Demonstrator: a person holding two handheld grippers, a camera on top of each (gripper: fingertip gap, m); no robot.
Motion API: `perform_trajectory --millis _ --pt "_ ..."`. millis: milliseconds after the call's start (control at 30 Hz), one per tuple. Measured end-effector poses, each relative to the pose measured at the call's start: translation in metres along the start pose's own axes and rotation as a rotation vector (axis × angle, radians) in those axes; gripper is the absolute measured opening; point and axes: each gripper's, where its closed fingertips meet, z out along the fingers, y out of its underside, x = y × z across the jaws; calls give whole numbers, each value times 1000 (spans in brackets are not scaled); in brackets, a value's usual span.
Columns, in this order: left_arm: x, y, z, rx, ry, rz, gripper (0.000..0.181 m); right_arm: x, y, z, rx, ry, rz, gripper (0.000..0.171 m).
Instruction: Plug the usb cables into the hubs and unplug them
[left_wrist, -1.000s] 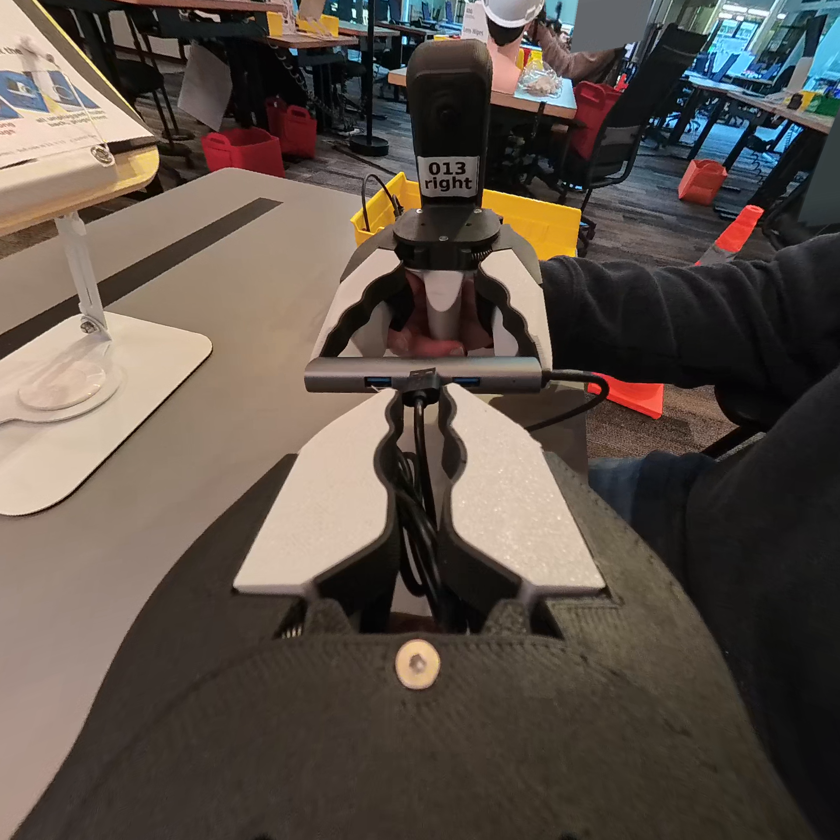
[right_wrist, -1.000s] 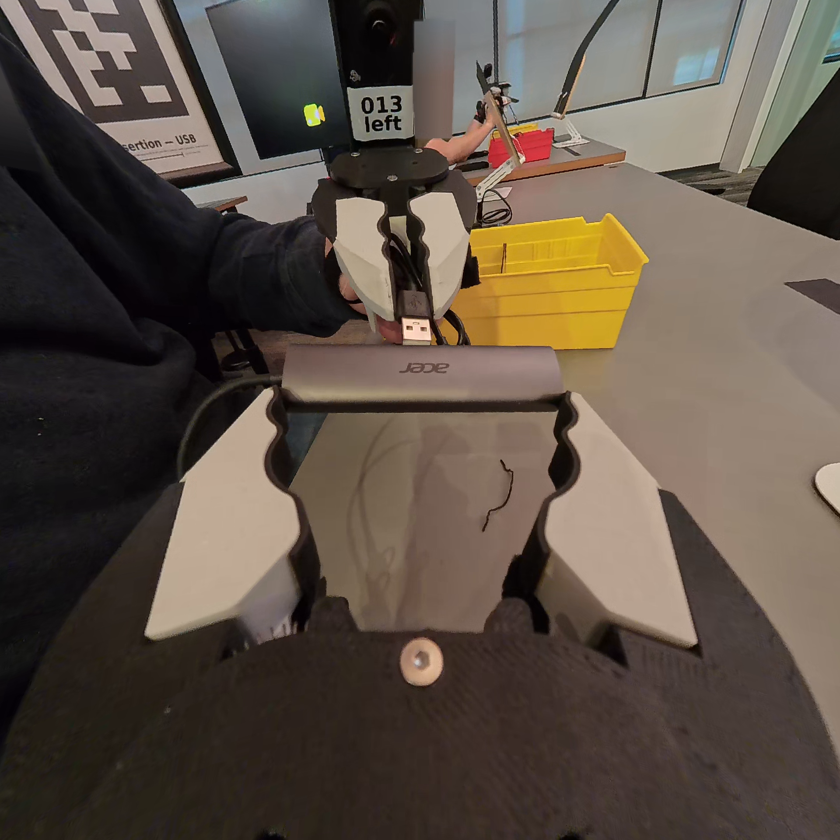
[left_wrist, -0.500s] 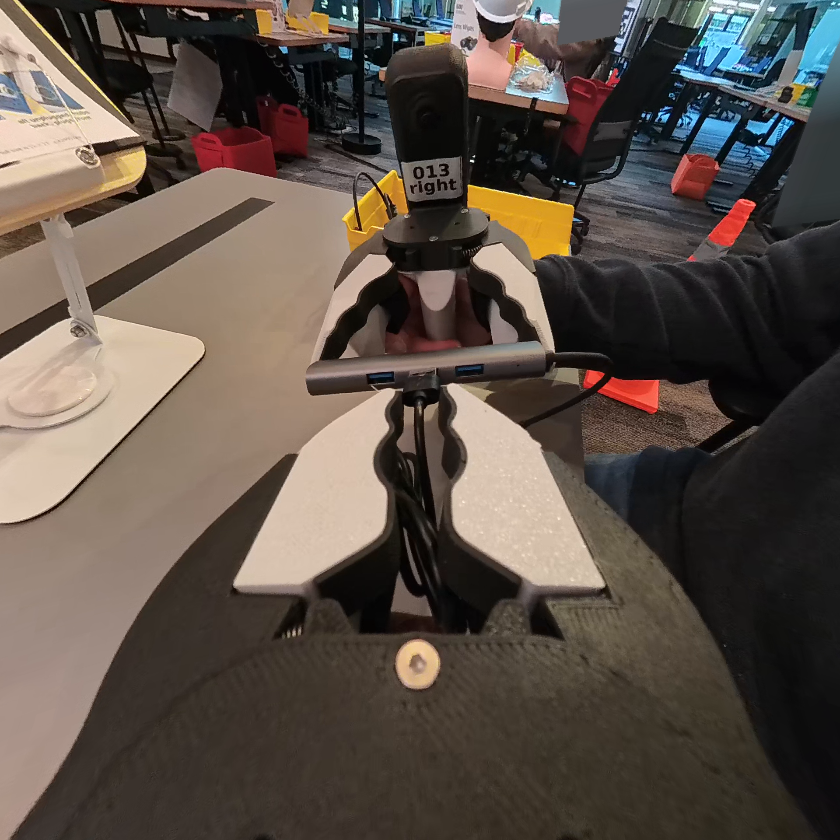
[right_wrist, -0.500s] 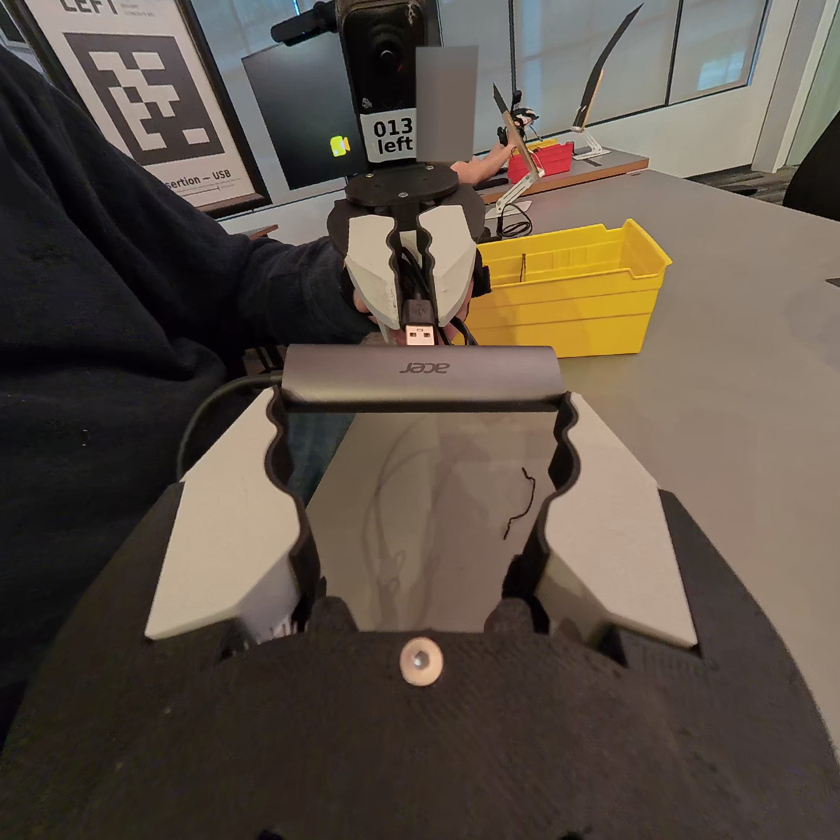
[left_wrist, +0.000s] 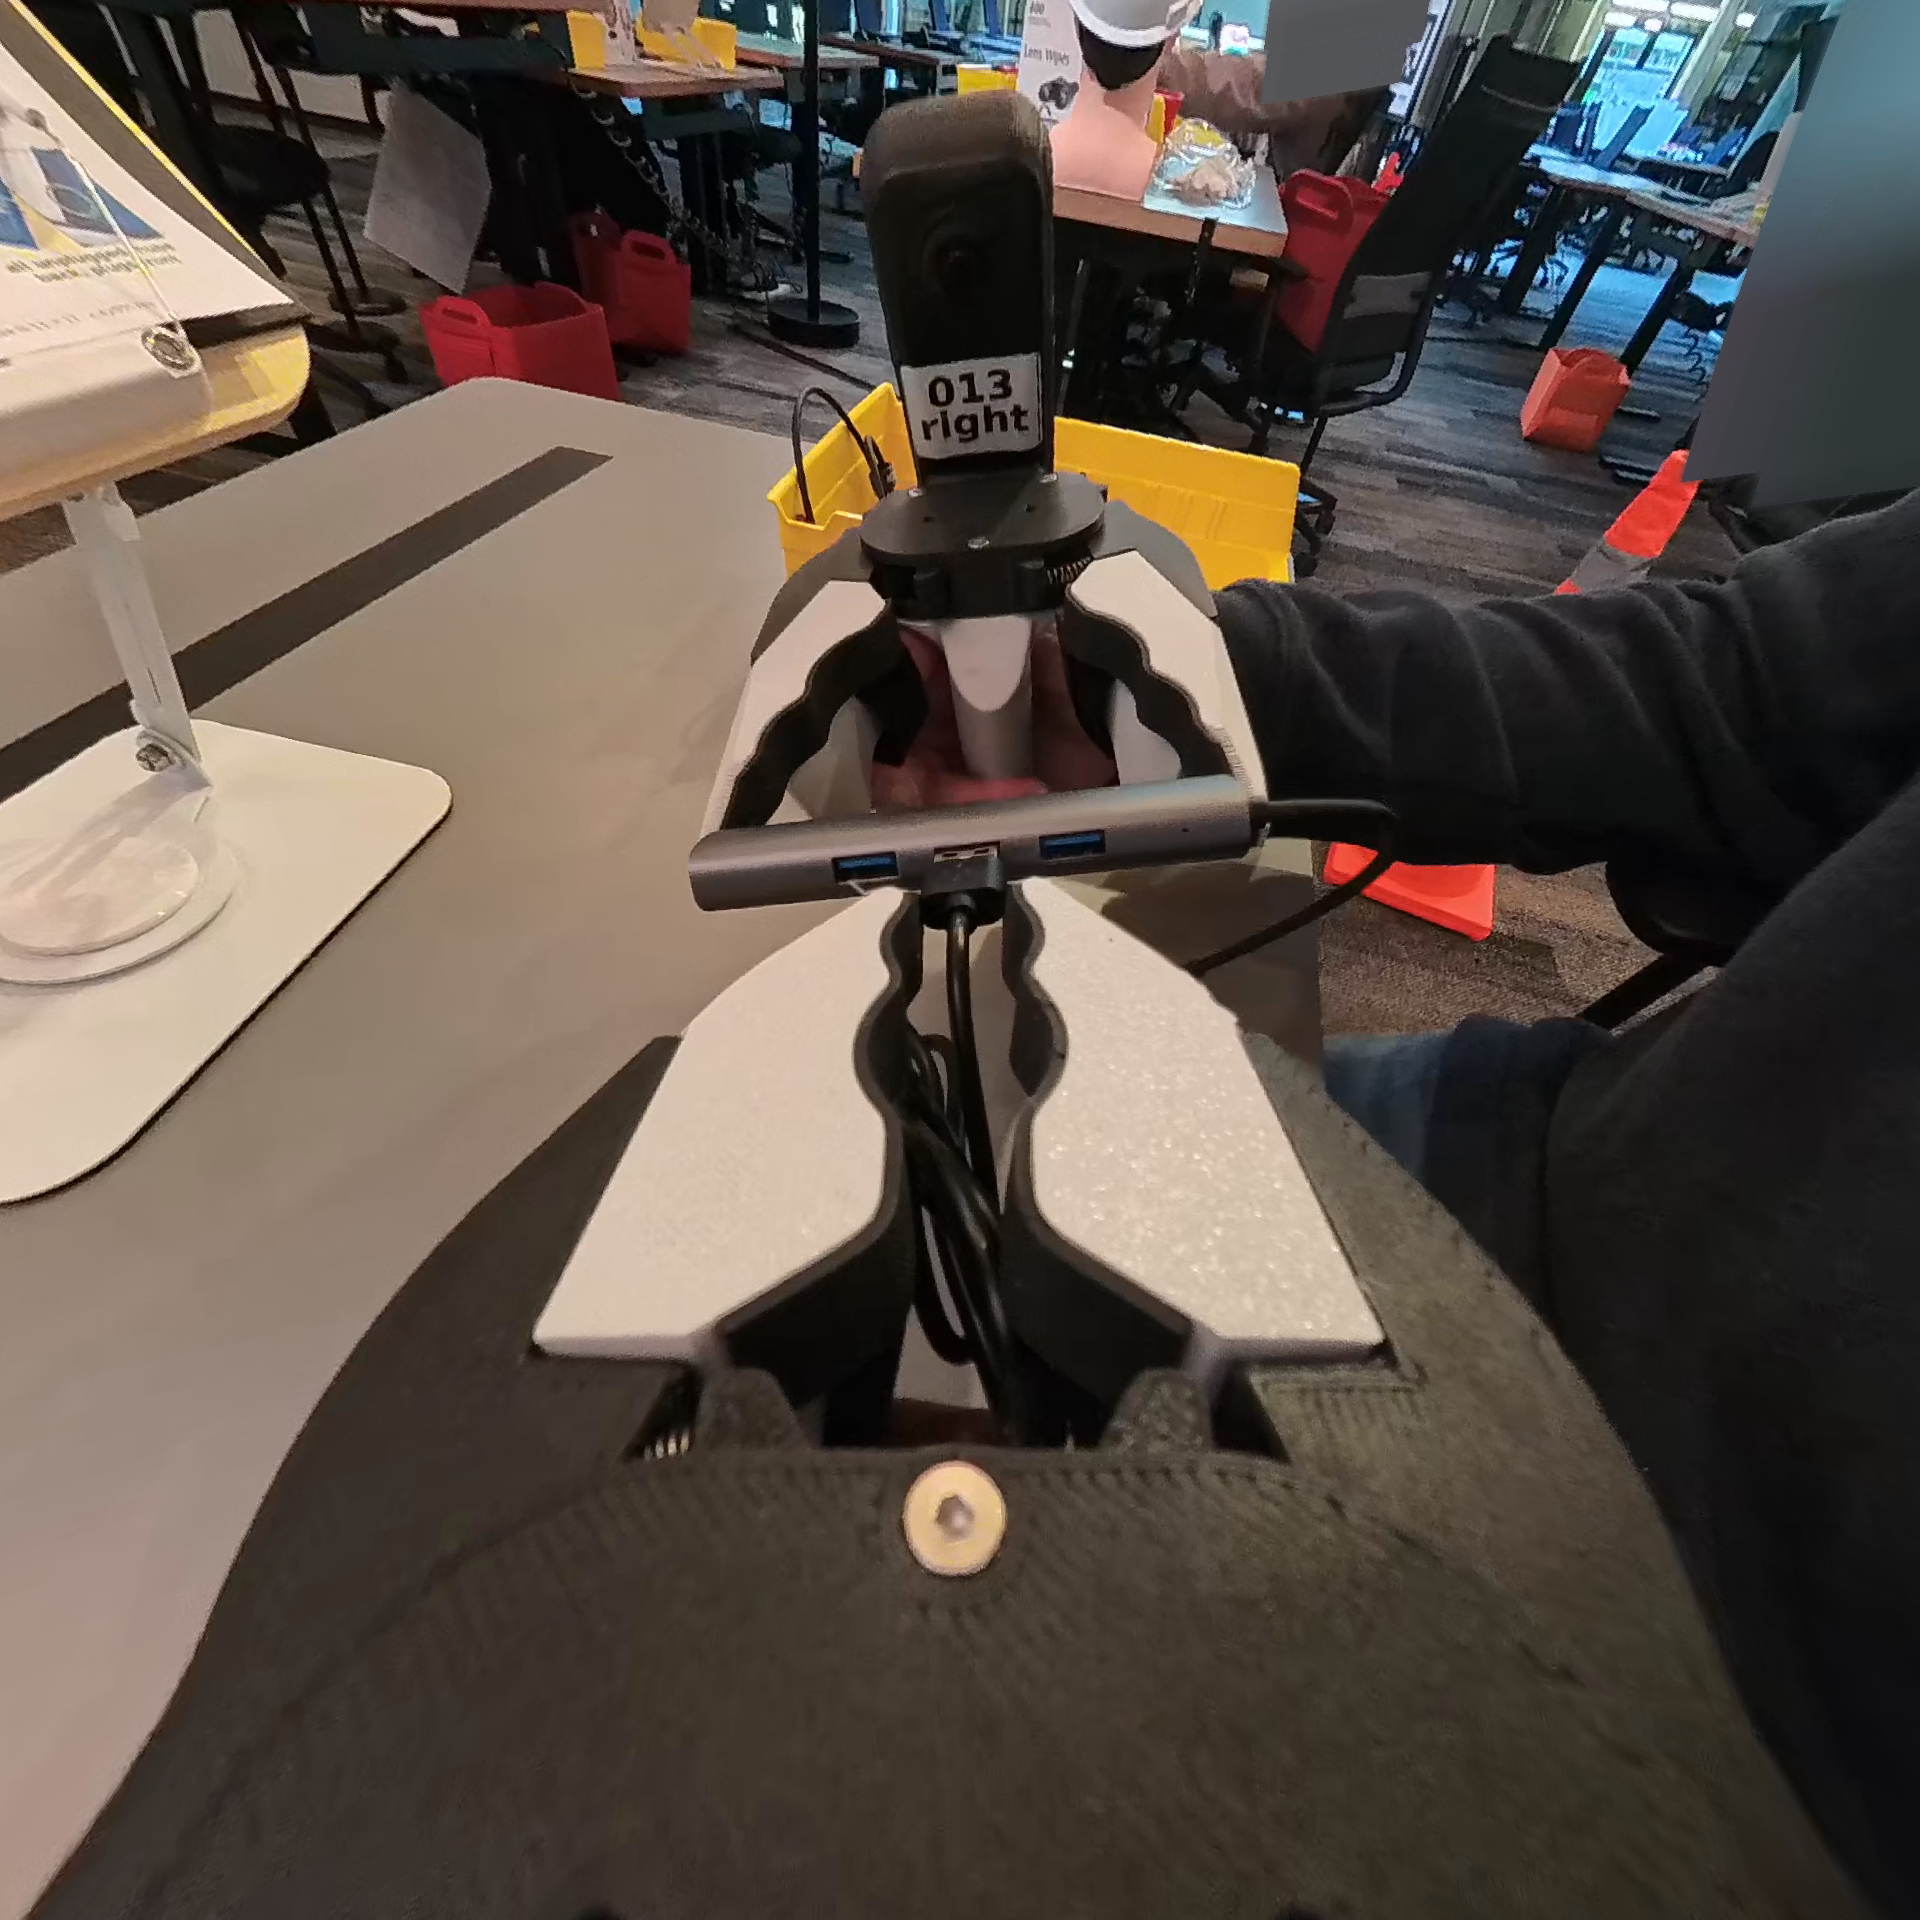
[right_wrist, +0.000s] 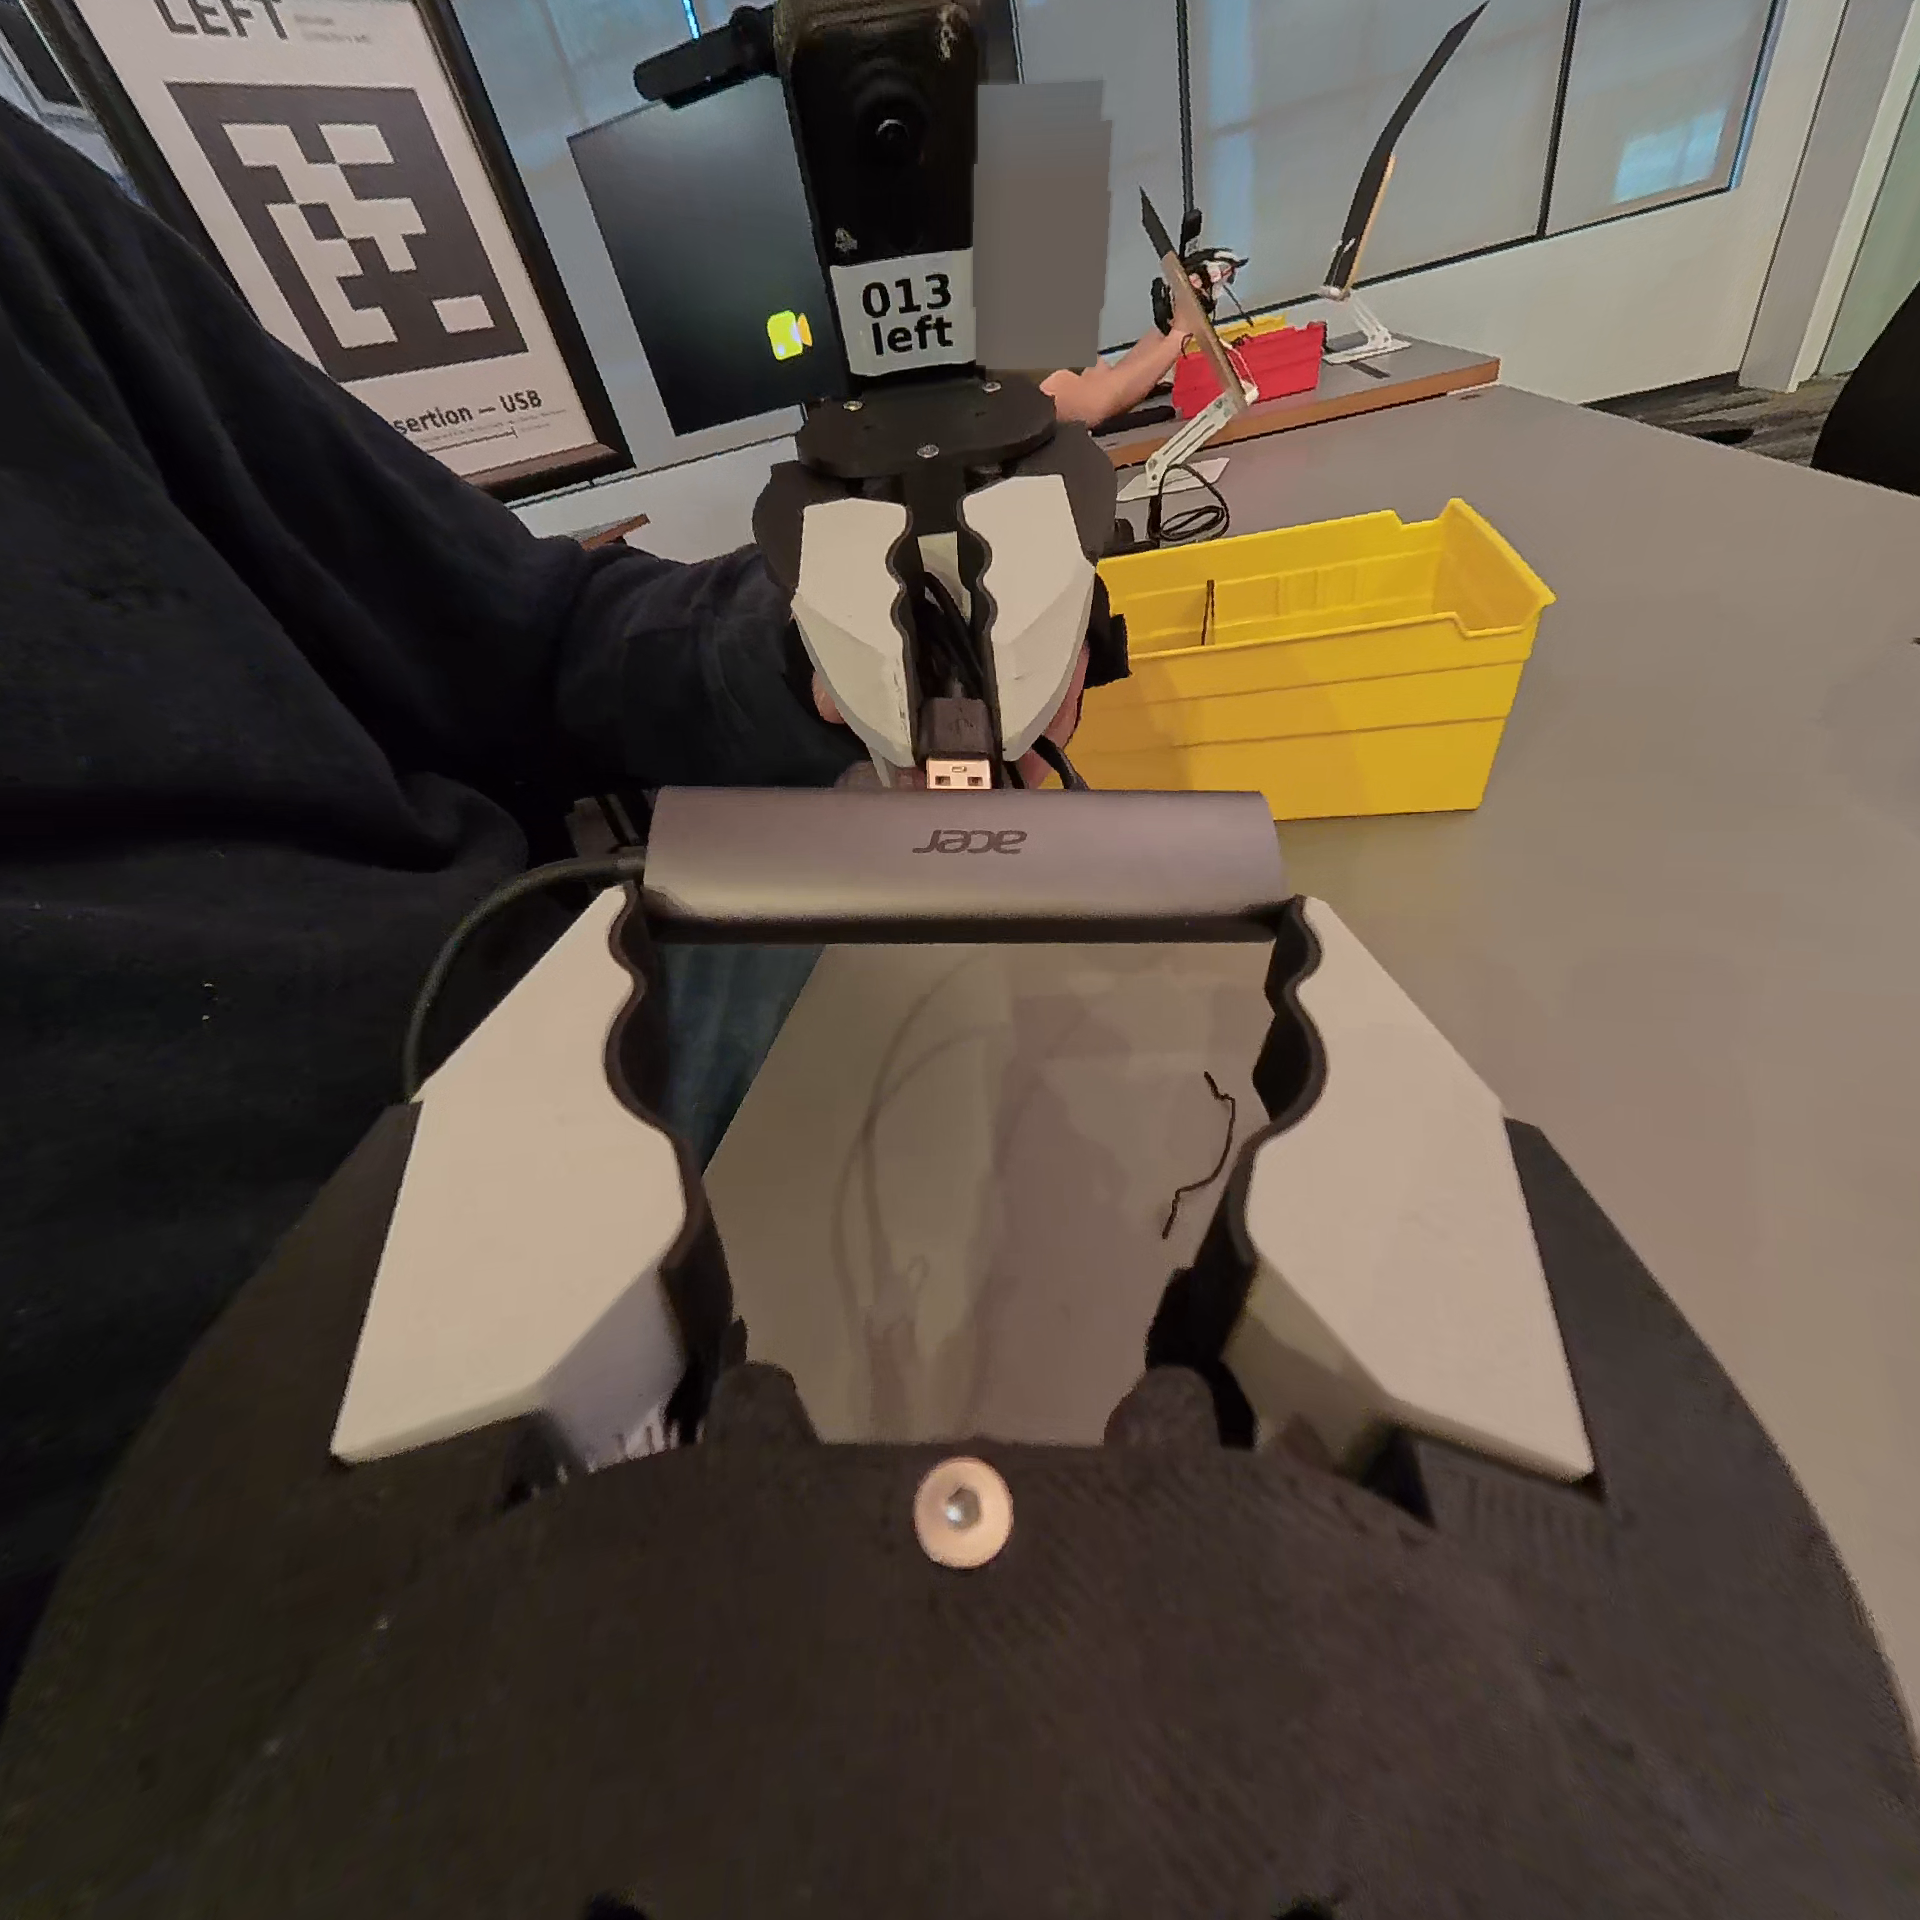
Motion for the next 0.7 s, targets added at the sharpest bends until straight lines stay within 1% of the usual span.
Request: perform_trajectory --millis 467,700 --pt "1 5 1 -24 -3 20 15 0 5 0 -76 20 -21 115" --pt "1 6 1 -6 3 5 15 0 5 1 -81 23 -26 115"
